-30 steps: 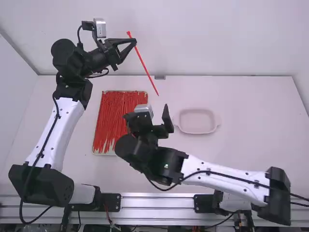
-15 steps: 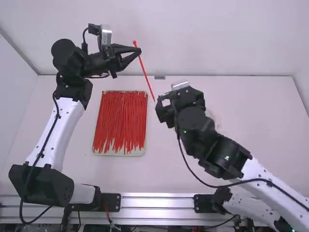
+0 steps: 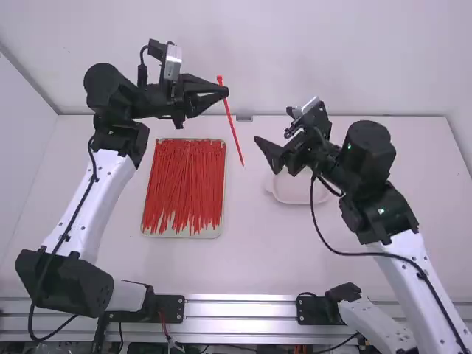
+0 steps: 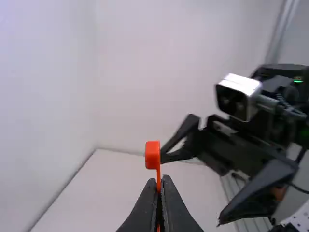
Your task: Fasten the cable tie
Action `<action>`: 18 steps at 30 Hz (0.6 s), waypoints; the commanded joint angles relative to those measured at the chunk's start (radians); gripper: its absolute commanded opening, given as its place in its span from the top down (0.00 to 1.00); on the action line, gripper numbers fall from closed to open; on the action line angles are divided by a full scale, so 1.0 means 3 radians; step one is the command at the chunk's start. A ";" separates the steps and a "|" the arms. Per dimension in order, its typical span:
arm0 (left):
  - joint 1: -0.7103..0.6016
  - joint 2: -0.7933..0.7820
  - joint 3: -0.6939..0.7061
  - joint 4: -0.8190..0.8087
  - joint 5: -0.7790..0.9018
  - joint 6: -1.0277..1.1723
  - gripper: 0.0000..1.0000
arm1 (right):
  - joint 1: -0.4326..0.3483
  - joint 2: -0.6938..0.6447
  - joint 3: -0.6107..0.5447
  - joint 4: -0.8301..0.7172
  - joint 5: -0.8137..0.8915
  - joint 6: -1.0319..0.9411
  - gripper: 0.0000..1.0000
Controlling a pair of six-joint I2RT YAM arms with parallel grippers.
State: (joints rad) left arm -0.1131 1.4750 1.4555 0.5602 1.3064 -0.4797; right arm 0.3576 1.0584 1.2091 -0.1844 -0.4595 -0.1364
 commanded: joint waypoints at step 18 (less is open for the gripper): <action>-0.0212 0.0223 0.0032 0.0148 0.0336 0.0004 0.99 | -0.0827 0.1096 0.0089 0.1606 -0.3058 0.0678 0.08</action>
State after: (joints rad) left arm -0.1734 1.5402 1.4555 0.5938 1.3811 -0.4446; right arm 0.1020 1.3804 1.2087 0.2878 -1.3136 0.0002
